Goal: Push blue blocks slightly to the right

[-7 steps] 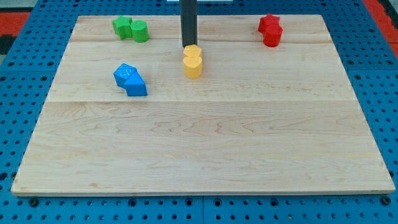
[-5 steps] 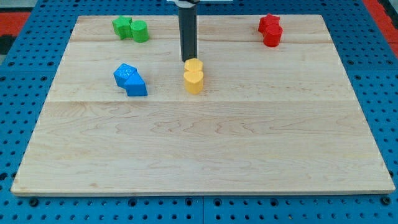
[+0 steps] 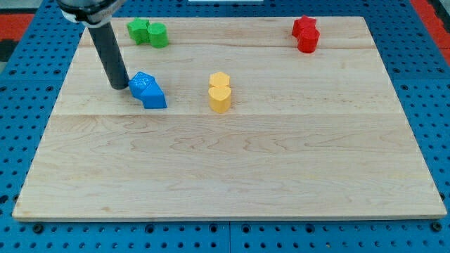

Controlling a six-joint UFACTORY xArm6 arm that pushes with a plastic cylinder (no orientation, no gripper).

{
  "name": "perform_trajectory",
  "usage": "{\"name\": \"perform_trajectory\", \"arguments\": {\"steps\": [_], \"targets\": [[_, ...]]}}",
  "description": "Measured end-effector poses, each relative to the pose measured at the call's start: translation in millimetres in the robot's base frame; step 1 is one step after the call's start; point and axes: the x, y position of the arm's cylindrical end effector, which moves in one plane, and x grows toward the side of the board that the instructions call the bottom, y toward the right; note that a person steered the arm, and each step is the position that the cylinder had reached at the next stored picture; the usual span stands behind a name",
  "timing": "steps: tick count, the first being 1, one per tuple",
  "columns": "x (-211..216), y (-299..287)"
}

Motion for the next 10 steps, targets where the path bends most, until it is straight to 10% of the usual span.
{"name": "perform_trajectory", "arguments": {"steps": [4,7,10], "targets": [[25.1,-20.7],[30.1,68.1],[30.3,11.4]]}}
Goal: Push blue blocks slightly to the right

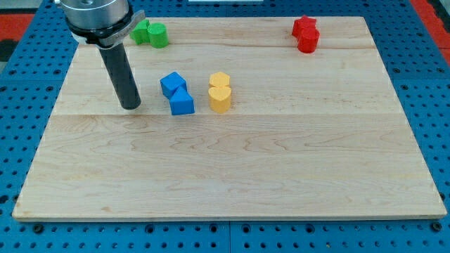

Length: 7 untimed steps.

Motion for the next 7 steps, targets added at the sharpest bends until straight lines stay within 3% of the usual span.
{"name": "perform_trajectory", "arguments": {"steps": [1,3,4,5,7], "targets": [[-0.9,-26.2],[-48.0,-86.2],[-79.5,-89.4],[-113.6,-62.1],[-120.2,97.7]]}}
